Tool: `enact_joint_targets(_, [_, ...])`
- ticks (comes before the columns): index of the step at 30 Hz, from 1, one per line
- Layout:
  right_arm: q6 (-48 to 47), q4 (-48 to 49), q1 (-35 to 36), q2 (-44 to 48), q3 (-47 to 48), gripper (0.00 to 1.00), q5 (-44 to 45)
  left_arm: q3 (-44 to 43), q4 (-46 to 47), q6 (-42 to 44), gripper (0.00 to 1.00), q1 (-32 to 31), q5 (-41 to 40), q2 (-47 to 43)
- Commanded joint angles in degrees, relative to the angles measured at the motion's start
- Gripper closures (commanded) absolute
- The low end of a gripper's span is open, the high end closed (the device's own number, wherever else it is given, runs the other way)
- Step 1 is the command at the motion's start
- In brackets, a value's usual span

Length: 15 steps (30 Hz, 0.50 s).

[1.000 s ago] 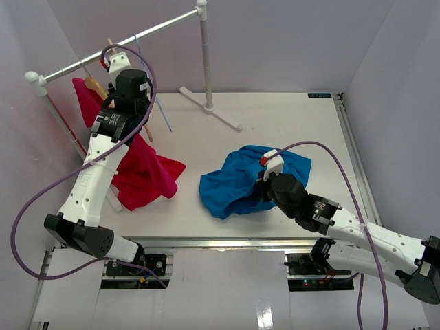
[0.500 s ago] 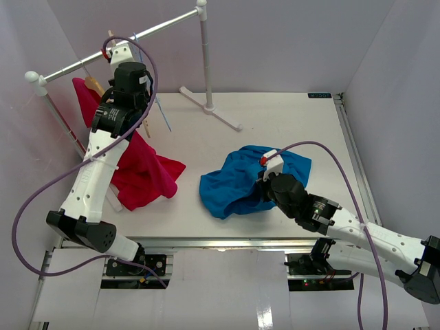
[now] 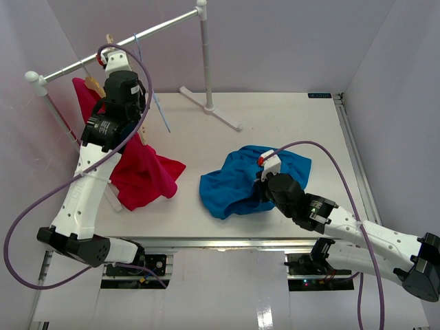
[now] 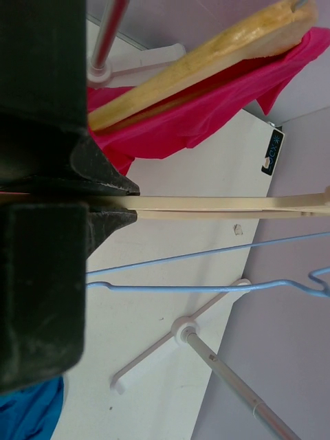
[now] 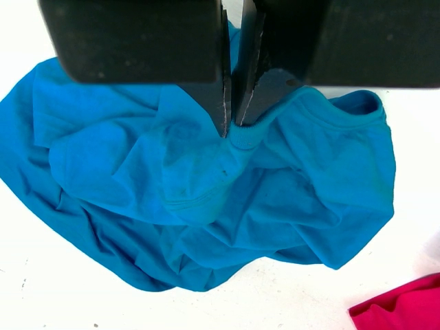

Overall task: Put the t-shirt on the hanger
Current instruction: Pick up the hanger from the clothesline.

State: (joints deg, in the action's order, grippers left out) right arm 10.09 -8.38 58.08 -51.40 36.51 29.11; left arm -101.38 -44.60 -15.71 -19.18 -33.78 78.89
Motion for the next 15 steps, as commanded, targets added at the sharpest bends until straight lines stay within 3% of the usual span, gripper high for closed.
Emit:
enact_joint_targets(1, [-0.42,3.02,-0.16,0.07,-0.48,0.92,-0.2,2.71,3.77,1.86,1.0,0.37,0.33,-5.0])
enact_joint_targets(8, [-0.42,3.02,-0.09,-0.24,-0.49,0.92,-0.29,10.51,4.5,3.65,1.0,0.3,8.62,-11.73])
enact_joint_targets(15, [-0.51,3.02,-0.16,-1.34,-0.15,0.92,-0.43,15.3,4.2,3.95,1.0,0.37,10.85,-15.83])
